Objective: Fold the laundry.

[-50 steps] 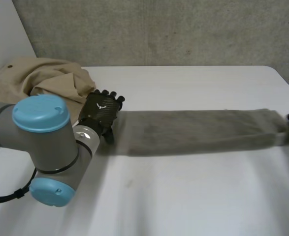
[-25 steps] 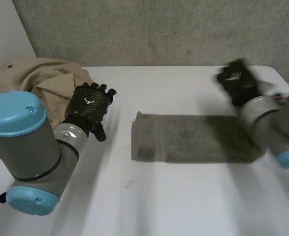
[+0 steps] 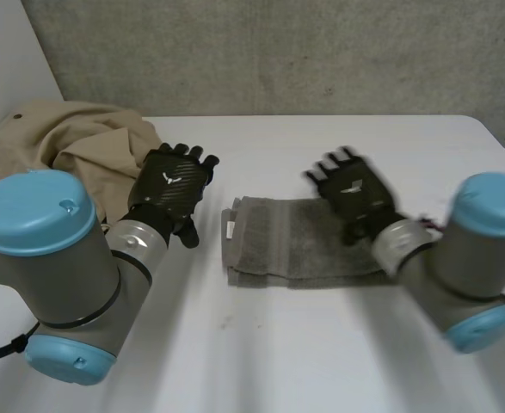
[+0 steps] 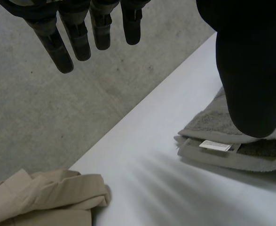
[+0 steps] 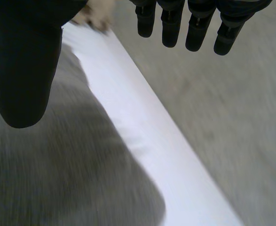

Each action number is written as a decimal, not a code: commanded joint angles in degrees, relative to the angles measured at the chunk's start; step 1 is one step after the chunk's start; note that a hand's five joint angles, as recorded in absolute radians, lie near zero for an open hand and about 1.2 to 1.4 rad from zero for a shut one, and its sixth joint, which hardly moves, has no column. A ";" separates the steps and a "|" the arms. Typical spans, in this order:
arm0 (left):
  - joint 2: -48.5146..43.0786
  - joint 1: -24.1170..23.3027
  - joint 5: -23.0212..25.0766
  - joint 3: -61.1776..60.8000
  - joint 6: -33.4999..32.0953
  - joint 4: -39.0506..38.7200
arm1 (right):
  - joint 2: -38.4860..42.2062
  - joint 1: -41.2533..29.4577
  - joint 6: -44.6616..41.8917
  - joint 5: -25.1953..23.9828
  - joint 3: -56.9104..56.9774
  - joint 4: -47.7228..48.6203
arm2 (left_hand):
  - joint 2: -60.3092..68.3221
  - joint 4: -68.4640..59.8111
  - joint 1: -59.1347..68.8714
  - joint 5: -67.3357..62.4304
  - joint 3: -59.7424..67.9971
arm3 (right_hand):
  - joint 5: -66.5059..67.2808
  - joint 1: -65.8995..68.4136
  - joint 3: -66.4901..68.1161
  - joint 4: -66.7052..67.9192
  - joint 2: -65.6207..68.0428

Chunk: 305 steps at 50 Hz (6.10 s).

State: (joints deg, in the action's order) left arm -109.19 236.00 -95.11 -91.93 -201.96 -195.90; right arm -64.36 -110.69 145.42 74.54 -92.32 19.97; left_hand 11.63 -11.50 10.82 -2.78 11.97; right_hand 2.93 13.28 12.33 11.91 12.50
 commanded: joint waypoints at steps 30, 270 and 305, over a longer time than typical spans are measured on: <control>5.04 -0.81 -0.52 -2.11 0.16 -0.01 | 7.73 -16.11 -4.89 -1.94 10.31 -6.97 | -1.63 1.50 -0.82 2.78 -1.97 | 67.07 66.72 67.67 68.09 67.50; -4.19 -13.82 13.28 19.60 15.54 20.65 | 41.07 33.35 71.39 20.73 61.57 -21.83 | -0.41 0.28 0.40 1.55 -0.75 | 67.07 66.72 67.67 68.09 67.50; -2.62 -14.34 13.28 19.60 15.54 20.47 | 25.44 37.91 42.80 19.83 47.85 -20.50 | -0.41 0.28 0.40 1.55 -0.75 | -2.93 -3.28 -2.33 -1.91 -2.50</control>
State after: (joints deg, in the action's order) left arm -113.04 221.84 -81.91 -72.44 -186.42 -175.32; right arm -32.20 -75.78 201.01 90.73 -40.25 0.41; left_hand 11.63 -11.50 10.82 -2.76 11.97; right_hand 2.88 13.48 12.44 11.95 12.82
